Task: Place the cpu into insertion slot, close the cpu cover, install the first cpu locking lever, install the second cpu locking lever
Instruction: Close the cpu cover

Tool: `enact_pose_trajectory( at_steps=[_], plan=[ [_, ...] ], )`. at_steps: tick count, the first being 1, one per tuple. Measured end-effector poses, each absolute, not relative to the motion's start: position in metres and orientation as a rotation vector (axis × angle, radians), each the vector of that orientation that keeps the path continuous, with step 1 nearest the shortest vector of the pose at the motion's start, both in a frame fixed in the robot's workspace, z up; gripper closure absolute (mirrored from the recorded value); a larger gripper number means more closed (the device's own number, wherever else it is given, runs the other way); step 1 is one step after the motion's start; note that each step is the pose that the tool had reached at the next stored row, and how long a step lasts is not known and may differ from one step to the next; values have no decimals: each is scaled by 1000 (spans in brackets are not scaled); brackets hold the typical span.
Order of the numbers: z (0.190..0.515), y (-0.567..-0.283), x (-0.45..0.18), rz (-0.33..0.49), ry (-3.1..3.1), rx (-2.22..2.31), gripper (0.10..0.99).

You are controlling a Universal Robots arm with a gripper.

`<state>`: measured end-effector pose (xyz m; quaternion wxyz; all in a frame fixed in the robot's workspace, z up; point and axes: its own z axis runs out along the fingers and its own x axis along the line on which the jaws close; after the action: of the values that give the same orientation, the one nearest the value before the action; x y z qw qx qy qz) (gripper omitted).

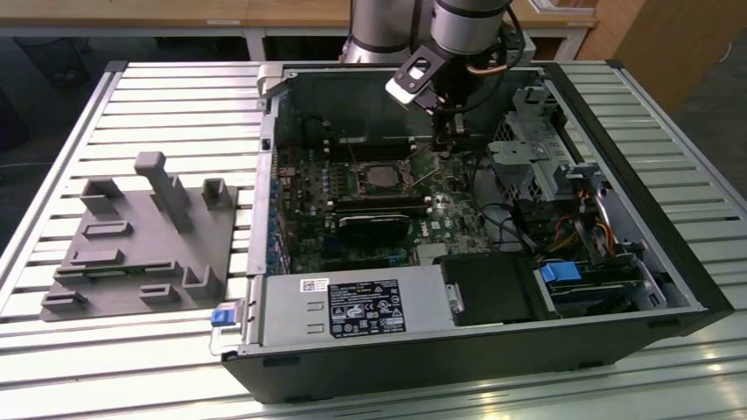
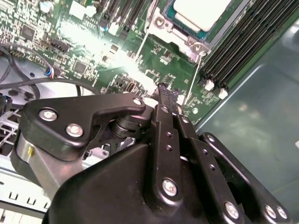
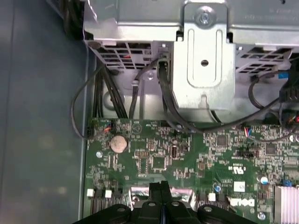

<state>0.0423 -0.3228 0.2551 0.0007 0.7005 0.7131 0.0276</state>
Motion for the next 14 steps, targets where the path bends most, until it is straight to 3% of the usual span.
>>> enact_pose_trajectory(
  at_steps=[14],
  plan=[
    [253, -321, 58, 87, 2235, 2204, 969]
  ],
)
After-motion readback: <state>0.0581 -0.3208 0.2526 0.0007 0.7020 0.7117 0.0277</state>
